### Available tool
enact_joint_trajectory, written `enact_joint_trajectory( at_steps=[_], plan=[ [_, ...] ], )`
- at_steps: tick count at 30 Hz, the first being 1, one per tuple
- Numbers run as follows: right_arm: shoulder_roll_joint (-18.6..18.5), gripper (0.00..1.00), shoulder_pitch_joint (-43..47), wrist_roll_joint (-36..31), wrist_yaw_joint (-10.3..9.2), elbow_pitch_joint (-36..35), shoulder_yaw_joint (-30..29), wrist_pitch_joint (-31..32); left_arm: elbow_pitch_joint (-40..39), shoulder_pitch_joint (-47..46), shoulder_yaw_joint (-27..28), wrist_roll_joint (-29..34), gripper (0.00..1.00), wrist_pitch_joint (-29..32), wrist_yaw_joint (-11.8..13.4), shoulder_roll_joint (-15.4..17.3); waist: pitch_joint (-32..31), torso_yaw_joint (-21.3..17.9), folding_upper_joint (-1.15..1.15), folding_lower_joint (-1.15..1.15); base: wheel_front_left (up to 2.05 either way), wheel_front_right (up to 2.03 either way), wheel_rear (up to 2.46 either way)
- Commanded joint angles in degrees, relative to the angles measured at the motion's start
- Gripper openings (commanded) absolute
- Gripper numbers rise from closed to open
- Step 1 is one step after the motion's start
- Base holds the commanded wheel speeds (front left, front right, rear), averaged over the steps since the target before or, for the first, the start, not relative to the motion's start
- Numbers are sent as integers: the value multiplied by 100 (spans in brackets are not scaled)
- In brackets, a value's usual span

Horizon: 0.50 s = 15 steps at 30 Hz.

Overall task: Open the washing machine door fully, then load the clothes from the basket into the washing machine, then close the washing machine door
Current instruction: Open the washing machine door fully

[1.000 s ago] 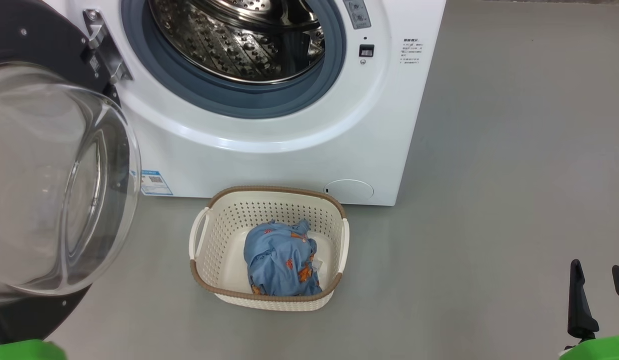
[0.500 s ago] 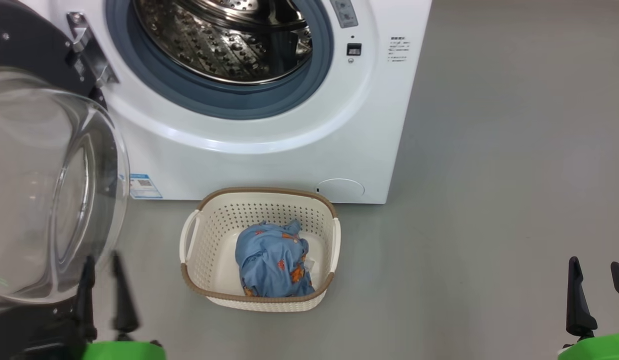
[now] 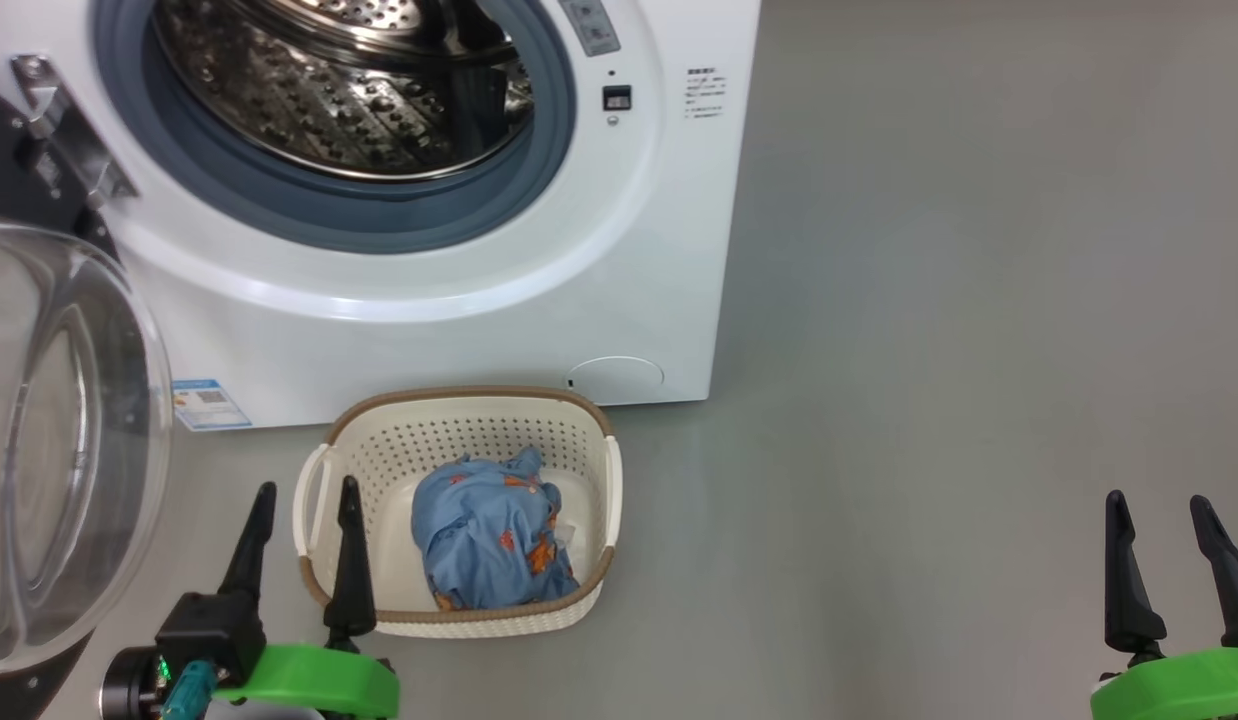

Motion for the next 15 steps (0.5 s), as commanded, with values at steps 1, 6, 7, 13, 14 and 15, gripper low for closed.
enact_joint_trajectory(
  at_steps=[1,6,7,13,14,15],
  plan=[
    [-97,100,-226,-87,25,-166,156,-8,-81,-203,158,76,100,-36,-25,58,1,-77,0,0,0,0,0],
    [-97,100,-221,-97,25,-183,215,-8,59,-301,147,143,100,-36,-39,67,-32,-183,0,0,0,0,0],
    [-97,100,-216,-100,25,-186,220,-5,84,-301,154,158,100,-36,-34,71,-44,-196,0,0,0,0,0],
    [-97,100,-181,-101,25,-146,230,-15,164,-268,227,216,100,-36,-22,94,-103,-229,0,0,0,0,0],
    [-97,100,-170,-100,25,-141,229,-14,177,-253,235,229,100,-36,-20,98,-117,-229,0,0,0,0,0],
    [-97,100,-157,-100,25,-139,228,-13,186,-241,244,237,100,-36,-22,100,-129,-229,0,0,0,0,0]
  ],
)
